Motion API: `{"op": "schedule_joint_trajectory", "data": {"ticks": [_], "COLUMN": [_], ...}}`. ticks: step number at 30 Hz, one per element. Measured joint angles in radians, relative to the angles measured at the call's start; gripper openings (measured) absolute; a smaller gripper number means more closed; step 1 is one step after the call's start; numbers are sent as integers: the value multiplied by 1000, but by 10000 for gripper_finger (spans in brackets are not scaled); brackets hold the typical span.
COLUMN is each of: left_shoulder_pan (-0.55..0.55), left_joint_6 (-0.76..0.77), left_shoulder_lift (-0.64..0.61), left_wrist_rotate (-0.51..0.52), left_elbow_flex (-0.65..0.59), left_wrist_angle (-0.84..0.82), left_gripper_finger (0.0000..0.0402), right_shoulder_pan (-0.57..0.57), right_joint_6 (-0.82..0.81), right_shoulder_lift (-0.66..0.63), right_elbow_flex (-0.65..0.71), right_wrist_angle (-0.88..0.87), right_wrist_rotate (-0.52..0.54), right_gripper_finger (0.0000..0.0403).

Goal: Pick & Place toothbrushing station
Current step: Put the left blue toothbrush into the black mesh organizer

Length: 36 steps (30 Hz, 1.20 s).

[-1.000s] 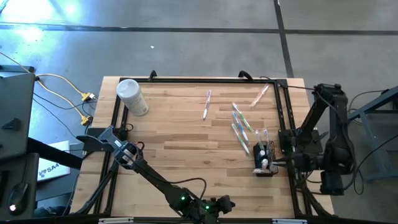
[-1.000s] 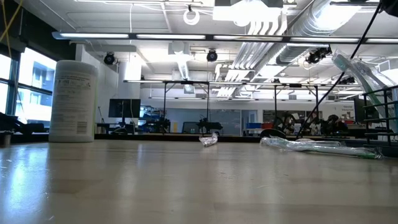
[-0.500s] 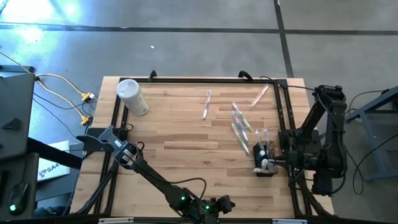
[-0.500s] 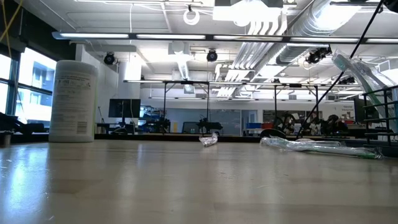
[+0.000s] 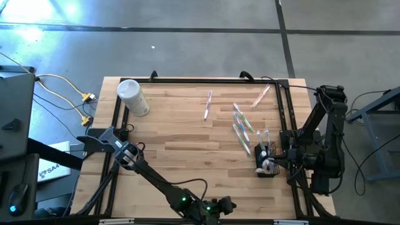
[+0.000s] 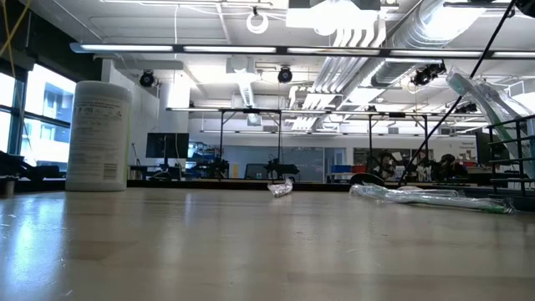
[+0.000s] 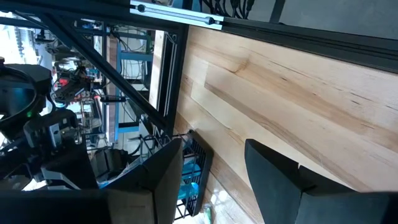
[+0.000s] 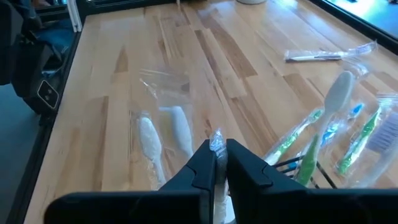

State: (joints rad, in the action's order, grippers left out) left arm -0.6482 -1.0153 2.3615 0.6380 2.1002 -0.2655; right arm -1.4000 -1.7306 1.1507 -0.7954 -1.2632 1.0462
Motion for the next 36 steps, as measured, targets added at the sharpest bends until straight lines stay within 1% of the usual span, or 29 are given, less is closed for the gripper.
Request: {"op": "schedule_joint_trajectory", "data": {"ticks": [3, 5, 10, 14, 18, 22, 29, 36], "left_shoulder_pan": [0, 0, 0, 0, 1, 1, 1, 1], "left_joint_6": [0, 0, 0, 0, 0, 0, 0, 0], "left_shoulder_lift": [0, 0, 0, 0, 0, 0, 0, 0], "left_wrist_rotate": [0, 0, 0, 0, 0, 0, 0, 0], "left_elbow_flex": [0, 0, 0, 0, 0, 0, 0, 0], "left_wrist_angle": [0, 0, 0, 0, 0, 0, 0, -2], "left_gripper_finger": [171, 171, 171, 171, 171, 171, 171, 171], "right_shoulder_pan": [0, 0, 0, 0, -1, -1, -1, -1], "right_joint_6": [0, 1, 3, 6, 7, 22, 89, 208], "right_shoulder_lift": [0, 0, -10, -37, -79, -127, -194, -244], "right_elbow_flex": [0, 0, 0, -2, -2, -2, -3, -4], "right_wrist_angle": [15, 22, 21, 23, 22, 17, 27, 123], "right_wrist_rotate": [-10, -19, -37, -85, -92, -82, -54, -53], "right_gripper_finger": [16, 23, 77, 121, 144, 142, 107, 84]}}
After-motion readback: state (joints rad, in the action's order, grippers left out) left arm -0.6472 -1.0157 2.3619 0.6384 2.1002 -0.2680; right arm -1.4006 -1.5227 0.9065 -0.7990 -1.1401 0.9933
